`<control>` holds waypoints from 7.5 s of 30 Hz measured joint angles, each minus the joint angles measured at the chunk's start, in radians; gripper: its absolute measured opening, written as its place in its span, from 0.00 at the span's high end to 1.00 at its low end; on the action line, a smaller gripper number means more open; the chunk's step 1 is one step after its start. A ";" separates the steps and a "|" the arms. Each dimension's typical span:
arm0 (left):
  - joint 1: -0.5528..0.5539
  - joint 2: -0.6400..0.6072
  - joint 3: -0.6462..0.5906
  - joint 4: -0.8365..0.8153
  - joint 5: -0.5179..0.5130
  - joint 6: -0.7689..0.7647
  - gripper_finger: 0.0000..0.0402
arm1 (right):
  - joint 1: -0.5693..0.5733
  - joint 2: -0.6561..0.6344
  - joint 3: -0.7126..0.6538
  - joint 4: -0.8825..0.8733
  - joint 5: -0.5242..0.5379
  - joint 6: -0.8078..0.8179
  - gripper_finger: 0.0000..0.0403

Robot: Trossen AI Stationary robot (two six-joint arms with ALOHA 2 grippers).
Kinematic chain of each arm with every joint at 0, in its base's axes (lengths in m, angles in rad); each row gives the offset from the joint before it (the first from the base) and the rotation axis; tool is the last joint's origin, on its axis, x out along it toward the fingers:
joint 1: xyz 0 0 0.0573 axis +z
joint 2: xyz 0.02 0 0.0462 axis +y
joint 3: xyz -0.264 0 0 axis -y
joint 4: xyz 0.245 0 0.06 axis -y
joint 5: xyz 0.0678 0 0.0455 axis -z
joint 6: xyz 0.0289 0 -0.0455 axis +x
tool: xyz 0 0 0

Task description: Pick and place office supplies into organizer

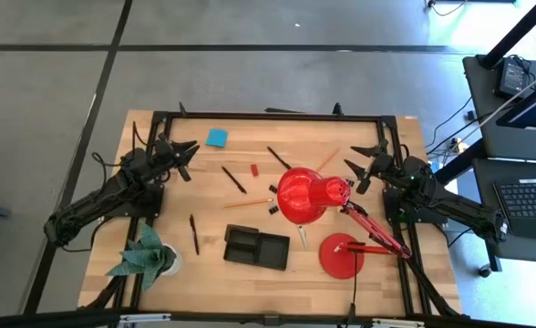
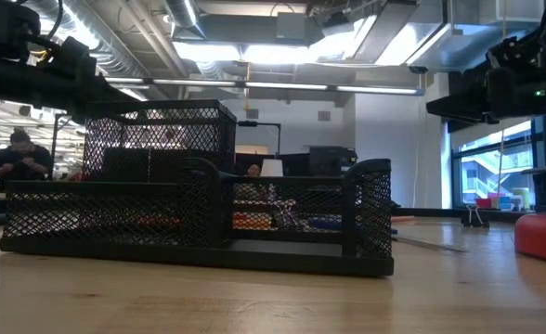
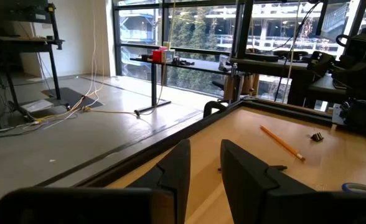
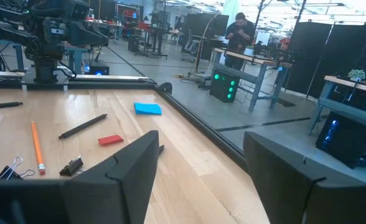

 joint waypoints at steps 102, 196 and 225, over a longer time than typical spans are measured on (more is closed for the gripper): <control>0.000 0.000 0.000 0.016 0.000 0.097 0.80 | 0.000 0.000 0.000 0.000 0.000 0.299 0.41; 0.000 0.000 0.000 0.016 -0.004 0.097 0.80 | 0.000 0.626 0.214 -0.522 0.017 0.893 0.41; 0.000 0.000 0.000 0.015 -0.004 0.097 0.80 | 0.000 0.769 0.214 -0.457 0.017 0.895 0.41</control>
